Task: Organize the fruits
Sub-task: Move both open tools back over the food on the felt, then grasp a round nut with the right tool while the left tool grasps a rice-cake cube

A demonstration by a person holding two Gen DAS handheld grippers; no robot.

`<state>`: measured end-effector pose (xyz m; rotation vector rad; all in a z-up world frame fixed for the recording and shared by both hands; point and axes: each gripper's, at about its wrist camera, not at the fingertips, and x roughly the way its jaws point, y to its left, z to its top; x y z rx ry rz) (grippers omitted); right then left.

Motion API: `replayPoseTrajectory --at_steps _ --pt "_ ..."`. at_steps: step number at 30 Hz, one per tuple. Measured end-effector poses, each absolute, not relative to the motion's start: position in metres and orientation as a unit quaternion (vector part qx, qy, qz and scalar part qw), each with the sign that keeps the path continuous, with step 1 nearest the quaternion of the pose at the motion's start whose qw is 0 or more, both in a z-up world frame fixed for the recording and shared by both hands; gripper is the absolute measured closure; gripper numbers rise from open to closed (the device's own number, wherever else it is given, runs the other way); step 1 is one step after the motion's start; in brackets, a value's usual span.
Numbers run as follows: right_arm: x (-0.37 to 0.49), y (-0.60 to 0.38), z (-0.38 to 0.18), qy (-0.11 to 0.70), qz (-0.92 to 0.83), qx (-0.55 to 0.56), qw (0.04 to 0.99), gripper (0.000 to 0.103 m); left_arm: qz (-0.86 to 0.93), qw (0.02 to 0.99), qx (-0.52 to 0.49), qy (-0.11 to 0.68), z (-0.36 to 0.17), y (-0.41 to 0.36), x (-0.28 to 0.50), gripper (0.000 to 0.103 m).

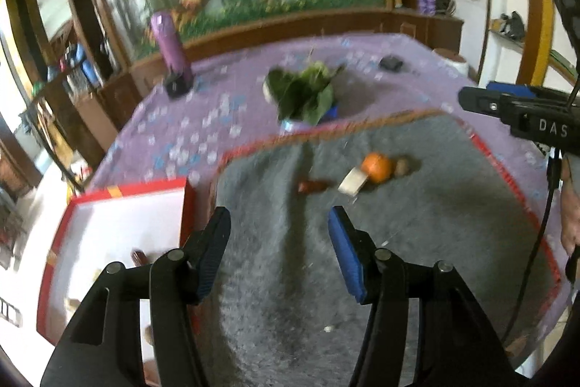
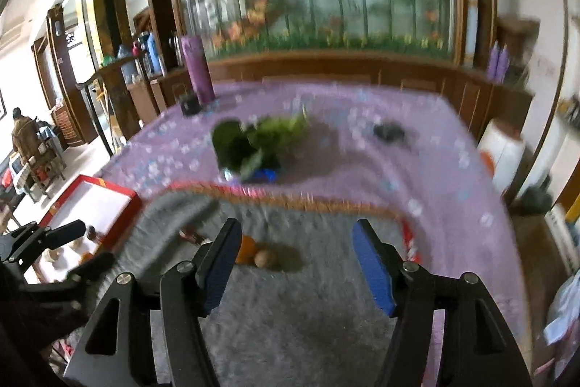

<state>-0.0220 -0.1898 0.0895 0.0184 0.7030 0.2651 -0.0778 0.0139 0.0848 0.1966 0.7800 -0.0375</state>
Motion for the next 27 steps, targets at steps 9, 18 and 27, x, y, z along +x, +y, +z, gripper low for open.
replayPoseTrajectory --at_steps 9,18,27 --pt "0.024 -0.185 0.025 0.427 0.162 0.025 0.889 0.041 -0.059 0.908 0.100 0.404 0.059 0.002 -0.056 0.048" --pt "0.030 -0.166 0.006 0.451 0.176 -0.009 0.875 0.046 -0.094 0.899 0.135 0.407 0.049 -0.023 -0.031 0.048" --pt "0.041 -0.154 -0.002 0.454 0.167 -0.023 0.875 0.049 -0.123 0.888 0.141 0.420 0.040 -0.039 -0.014 0.049"
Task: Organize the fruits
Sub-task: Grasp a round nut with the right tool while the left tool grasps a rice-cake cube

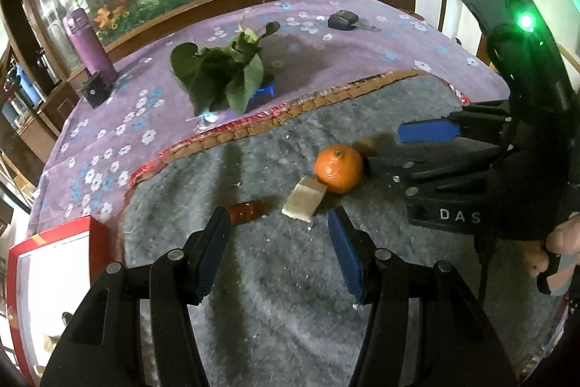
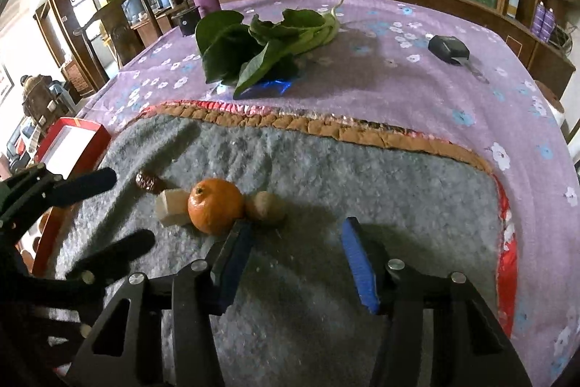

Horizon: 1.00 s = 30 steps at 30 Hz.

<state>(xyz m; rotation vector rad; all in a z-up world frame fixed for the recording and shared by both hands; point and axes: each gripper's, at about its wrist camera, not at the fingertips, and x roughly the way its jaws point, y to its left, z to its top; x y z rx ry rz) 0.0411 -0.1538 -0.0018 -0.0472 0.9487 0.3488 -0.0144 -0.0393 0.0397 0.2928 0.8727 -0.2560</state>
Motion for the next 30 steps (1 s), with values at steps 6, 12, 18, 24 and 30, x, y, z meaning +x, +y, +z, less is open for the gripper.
replayPoseTrajectory --at_steps 6,12,18,24,30 --pt "0.044 -0.147 -0.004 0.442 0.161 -0.043 0.881 0.052 -0.144 0.877 0.127 0.442 0.028 -0.043 0.000 0.049" --pt "0.045 -0.148 -0.006 0.430 0.154 -0.054 0.888 0.069 -0.162 0.869 0.109 0.455 0.016 -0.047 0.010 0.052" --pt "0.049 -0.160 -0.005 0.432 0.153 -0.029 0.889 0.086 -0.181 0.869 0.100 0.450 0.017 -0.049 0.013 0.068" --pt "0.054 -0.177 -0.006 0.442 0.171 0.016 0.881 0.095 -0.186 0.871 0.100 0.444 0.017 -0.047 0.013 0.077" --pt "0.058 -0.194 -0.006 0.461 0.215 0.057 0.859 0.089 -0.189 0.872 0.103 0.440 0.017 -0.045 0.012 0.078"
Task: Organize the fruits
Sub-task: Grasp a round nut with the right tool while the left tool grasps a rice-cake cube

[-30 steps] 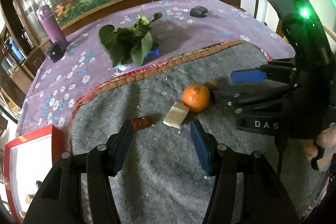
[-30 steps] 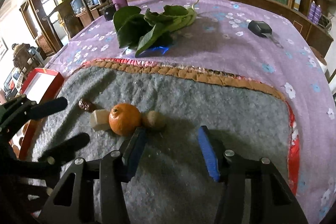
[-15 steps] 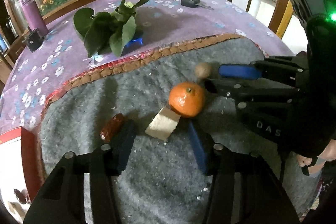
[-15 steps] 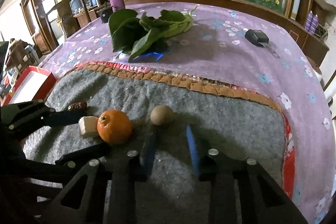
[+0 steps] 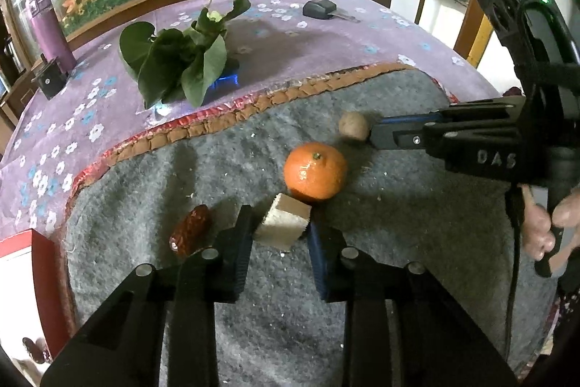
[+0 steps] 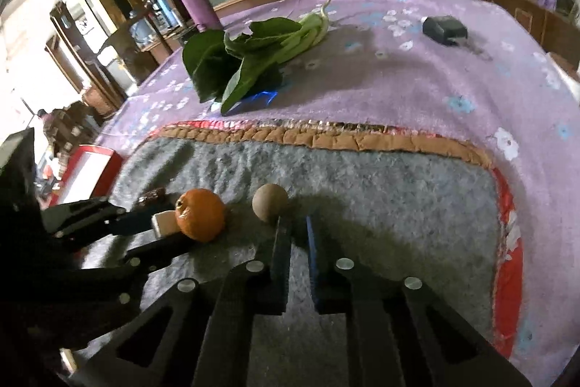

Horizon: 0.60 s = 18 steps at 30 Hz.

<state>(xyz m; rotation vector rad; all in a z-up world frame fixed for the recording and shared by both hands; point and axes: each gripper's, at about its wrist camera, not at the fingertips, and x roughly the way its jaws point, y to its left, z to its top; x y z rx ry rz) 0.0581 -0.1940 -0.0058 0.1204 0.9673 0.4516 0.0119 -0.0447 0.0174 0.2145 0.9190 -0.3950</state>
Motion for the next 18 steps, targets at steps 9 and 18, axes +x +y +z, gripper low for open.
replayPoseTrajectory --at_steps 9,18 --pt "0.060 -0.182 -0.003 0.449 0.218 0.053 0.865 0.067 -0.190 0.878 0.058 0.435 0.023 -0.028 -0.012 0.080" --pt "0.065 -0.176 -0.002 0.439 0.206 0.059 0.873 0.065 -0.188 0.885 0.057 0.422 0.032 -0.031 -0.037 0.080"
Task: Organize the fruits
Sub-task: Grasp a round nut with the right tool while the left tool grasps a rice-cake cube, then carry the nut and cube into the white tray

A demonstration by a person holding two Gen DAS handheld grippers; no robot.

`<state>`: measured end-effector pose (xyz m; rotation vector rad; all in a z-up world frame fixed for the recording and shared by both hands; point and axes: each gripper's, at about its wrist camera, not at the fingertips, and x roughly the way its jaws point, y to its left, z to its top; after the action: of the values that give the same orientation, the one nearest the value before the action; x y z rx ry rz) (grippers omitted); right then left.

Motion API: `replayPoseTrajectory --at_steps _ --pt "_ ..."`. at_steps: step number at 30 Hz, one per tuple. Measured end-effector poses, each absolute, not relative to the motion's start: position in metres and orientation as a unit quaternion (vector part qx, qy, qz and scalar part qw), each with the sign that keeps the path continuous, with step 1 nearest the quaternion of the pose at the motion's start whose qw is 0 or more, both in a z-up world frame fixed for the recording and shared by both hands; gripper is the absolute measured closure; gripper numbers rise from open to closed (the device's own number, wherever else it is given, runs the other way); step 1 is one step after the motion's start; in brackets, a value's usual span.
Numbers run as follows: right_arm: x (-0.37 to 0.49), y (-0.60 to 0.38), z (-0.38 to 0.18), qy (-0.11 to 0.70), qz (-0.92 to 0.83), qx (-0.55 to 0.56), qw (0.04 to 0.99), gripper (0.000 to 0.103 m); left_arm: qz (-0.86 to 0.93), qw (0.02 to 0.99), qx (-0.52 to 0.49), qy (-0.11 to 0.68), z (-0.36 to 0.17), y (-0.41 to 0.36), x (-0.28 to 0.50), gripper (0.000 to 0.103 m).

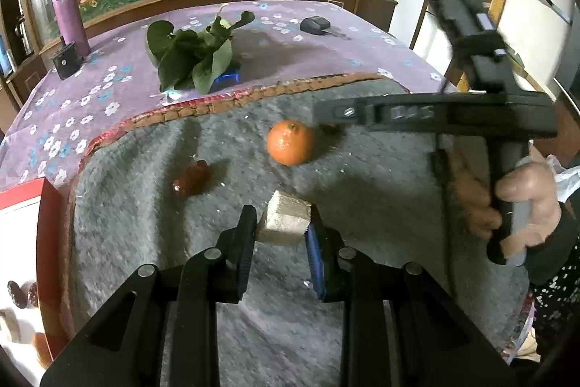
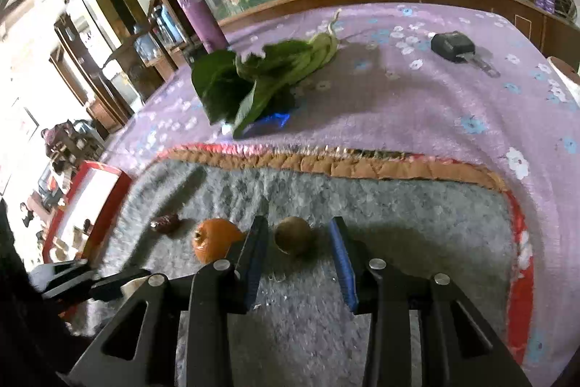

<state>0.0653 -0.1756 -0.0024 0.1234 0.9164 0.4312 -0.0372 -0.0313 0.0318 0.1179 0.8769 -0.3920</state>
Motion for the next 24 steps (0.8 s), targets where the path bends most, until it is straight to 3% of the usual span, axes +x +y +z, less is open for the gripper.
replayPoseTrajectory --at_steps 3,5,16,24 --pt "0.062 -0.165 -0.004 0.430 0.190 0.019 0.882 0.069 -0.189 0.885 0.046 0.422 0.033 -0.029 -0.039 0.080" --pt "0.061 -0.166 -0.005 0.427 0.173 0.010 0.888 0.079 -0.183 0.887 0.043 0.422 0.033 -0.027 -0.040 0.080" --pt "0.034 -0.176 0.031 0.376 0.186 0.054 0.906 0.079 -0.096 0.919 0.066 0.376 0.056 -0.002 -0.065 0.079" --pt "0.004 -0.110 0.059 0.352 0.294 0.070 0.886 0.080 0.005 0.945 0.083 0.318 0.086 0.050 -0.090 0.079"
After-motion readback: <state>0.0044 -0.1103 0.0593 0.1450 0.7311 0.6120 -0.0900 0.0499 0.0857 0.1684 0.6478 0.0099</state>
